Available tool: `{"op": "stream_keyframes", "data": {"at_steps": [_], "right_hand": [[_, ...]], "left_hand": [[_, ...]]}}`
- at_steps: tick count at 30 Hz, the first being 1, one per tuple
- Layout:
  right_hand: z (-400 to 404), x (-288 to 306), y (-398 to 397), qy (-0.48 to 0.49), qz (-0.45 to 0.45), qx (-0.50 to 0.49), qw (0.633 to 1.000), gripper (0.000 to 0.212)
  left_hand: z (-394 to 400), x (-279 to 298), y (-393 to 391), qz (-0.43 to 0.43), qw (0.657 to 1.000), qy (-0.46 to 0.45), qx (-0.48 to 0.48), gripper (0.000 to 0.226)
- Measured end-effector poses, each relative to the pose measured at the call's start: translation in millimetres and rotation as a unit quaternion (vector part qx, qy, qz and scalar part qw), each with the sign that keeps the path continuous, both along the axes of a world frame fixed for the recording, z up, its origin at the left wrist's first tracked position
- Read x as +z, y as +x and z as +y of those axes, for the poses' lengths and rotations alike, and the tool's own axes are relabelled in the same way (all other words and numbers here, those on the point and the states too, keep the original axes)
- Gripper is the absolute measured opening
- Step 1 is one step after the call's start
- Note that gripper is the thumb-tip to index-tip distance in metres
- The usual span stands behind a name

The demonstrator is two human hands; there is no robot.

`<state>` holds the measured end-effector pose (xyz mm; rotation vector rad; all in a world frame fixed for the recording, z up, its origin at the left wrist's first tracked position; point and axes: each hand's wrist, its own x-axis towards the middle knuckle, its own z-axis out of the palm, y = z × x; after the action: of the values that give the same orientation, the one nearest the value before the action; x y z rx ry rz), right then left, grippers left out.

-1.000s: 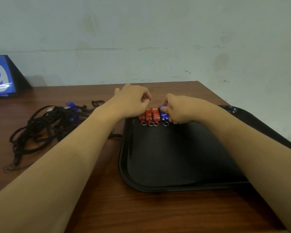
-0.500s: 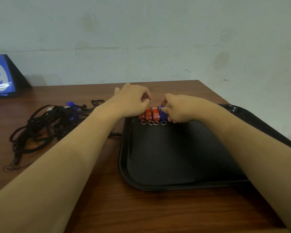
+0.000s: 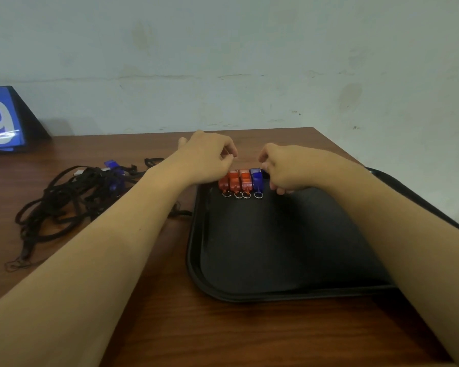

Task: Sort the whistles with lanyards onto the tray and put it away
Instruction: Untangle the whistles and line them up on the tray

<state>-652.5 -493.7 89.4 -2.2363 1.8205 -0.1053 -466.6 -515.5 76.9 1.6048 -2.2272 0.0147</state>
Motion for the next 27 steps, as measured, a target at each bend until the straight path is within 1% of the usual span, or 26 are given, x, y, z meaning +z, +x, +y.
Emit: {"op": "stream_keyframes", "data": {"at_steps": [2,4,7,10,13,16,18,22,24,27], "right_hand": [[5.3,8.0,-3.0,-0.028,0.023,0.002,0.999,0.032],[13.7,16.4,-4.9,-0.052,0.031,0.014,0.998,0.034],[30.9,27.1,-3.7,-0.078,0.034,0.035,0.996,0.035],[46.1,30.7,-0.5,-0.1,0.017,0.059,0.993,0.035],[55.5,31.0,4.8,-0.127,-0.014,0.087,0.988,0.034],[63.7,30.5,13.9,-0.16,-0.046,0.109,0.98,0.029],[69.0,31.0,25.6,-0.157,-0.043,0.128,0.978,0.028],[79.6,39.6,60.2,-0.157,-0.032,0.173,0.972,0.027],[82.2,44.8,82.5,-0.152,-0.028,0.187,0.97,0.028],[75.0,49.7,117.8,-0.139,-0.027,0.192,0.971,0.03]], "left_hand": [[1.7,2.7,3.4,0.004,1.0,-0.004,0.003,0.022],[3.4,6.7,10.6,0.01,1.0,-0.003,0.008,0.022],[7.9,13.3,32.1,0.062,0.998,0.002,0.021,0.019],[18.2,17.3,57.5,0.112,0.993,0.01,0.048,0.018],[35.7,23.0,84.0,0.114,0.991,0.02,0.073,0.019],[59.9,24.5,127.8,0.108,0.987,-0.009,0.122,0.018],[84.1,16.5,160.0,0.115,0.982,-0.025,0.145,0.016],[126.4,-22.4,193.8,0.128,0.977,-0.089,0.146,0.019],[131.1,-38.6,203.9,0.145,0.971,-0.113,0.151,0.021],[119.7,-37.3,214.1,0.178,0.963,-0.129,0.155,0.021]]}}
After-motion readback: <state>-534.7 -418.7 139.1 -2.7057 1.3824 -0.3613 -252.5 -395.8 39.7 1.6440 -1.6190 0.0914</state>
